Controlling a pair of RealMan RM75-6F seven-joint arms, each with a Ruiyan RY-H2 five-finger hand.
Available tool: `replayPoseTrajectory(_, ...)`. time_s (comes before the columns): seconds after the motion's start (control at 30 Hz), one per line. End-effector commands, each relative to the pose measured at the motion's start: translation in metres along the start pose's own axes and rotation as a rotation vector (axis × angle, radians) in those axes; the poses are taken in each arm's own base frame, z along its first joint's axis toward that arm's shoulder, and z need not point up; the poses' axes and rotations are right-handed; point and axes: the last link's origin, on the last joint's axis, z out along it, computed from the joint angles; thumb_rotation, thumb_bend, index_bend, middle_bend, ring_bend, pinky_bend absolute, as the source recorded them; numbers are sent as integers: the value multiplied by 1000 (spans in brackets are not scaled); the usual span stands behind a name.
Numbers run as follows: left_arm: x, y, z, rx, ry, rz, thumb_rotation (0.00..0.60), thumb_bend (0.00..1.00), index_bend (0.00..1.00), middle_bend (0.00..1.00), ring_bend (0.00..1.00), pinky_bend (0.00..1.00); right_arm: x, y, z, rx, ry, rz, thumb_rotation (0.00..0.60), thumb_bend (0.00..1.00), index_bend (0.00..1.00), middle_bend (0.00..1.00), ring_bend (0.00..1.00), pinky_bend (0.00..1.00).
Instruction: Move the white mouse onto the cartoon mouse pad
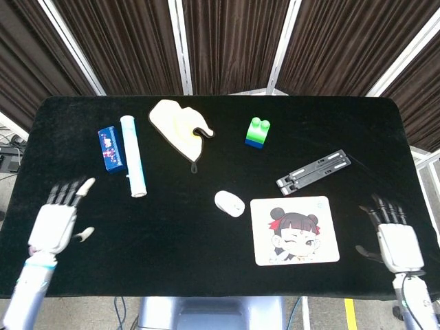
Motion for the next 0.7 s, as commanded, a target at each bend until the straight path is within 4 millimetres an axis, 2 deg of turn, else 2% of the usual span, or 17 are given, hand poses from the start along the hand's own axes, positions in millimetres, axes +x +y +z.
replayPoseTrajectory(0.03,1,-23,-18,31,24,18,600,15,0,0,0,0,-9,-31,9,49,-34,55,600,102,153,0,0,0)
replayPoseTrajectory(0.13,0,-33,-24,54,24,7,600,16,0,0,0,0,-17,-59,17,101,-60,76,600,102,148,0,0,0)
replayPoseTrajectory(0.4,2,-54,-32,96,24,-61,600,15,0,0,0,0,-50,-156,41,253,-133,109,600,102,148,0,0,0)
replayPoseTrajectory(0.6,2,-62,-31,102,31,-97,600,15,0,0,0,0,-66,-212,61,235,-148,149,600,102,148,0,0,0)
replayPoseTrajectory(0.7,2,-63,-31,98,33,-109,600,15,0,0,0,0,-68,-229,69,228,-141,156,600,103,148,0,0,0)
